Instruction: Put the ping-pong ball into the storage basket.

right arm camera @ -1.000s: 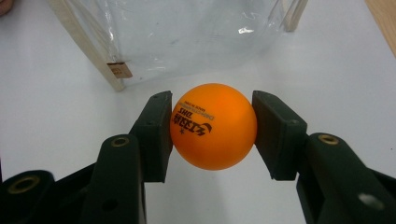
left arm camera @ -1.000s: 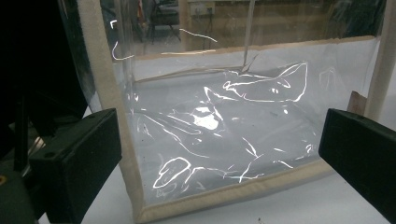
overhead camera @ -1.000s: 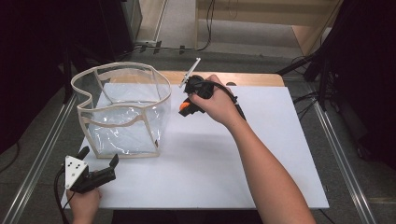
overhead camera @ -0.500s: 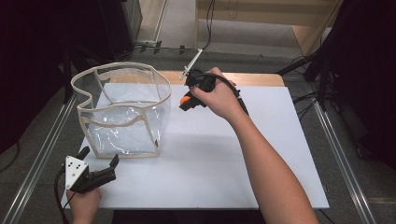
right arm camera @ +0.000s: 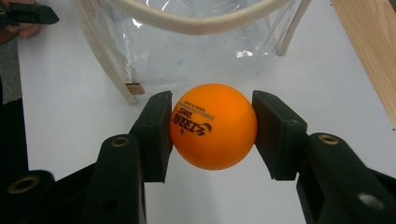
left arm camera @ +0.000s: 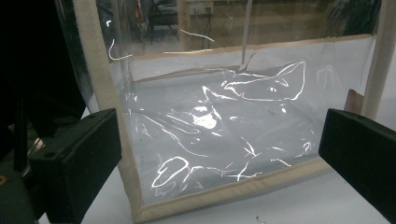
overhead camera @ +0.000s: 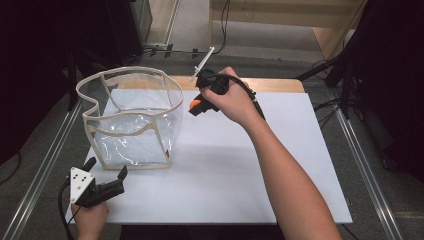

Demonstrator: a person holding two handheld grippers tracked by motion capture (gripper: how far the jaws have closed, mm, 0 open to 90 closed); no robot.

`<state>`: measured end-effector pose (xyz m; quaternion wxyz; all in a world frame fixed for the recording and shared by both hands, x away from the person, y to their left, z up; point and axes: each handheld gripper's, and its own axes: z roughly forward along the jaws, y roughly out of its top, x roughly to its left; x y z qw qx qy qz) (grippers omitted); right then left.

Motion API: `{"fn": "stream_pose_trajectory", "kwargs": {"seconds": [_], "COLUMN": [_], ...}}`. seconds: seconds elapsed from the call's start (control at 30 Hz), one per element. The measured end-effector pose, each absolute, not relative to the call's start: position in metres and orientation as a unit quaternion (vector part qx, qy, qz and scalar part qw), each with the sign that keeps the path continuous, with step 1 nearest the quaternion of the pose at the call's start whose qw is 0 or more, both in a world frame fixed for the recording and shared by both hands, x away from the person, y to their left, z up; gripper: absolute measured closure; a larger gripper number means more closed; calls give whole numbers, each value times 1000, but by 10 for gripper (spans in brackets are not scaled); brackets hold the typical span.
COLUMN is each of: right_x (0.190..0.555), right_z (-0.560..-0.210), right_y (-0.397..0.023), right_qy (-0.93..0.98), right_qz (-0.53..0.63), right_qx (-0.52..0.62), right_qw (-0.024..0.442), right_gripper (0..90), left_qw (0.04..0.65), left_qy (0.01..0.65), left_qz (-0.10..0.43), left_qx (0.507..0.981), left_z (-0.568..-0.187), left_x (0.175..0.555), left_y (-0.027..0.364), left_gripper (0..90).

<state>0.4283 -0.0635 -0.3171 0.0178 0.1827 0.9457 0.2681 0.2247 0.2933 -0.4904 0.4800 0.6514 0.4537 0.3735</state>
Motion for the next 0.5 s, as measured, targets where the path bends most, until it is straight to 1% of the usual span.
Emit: {"fn": "stream_pose_trajectory", "kwargs": {"seconds": [0.5], "right_x": [426], "right_z": [-291], "right_y": [-56], "right_qy": [947], "right_qz": [272], "right_qx": [172], "right_qw": [21], "right_gripper": [483], "left_qw": [479], "left_qy": [452], "left_qz": [374], "left_qx": [653], "left_z": [-490], "left_x": [225], "left_y": [293], "left_gripper": [0]}}
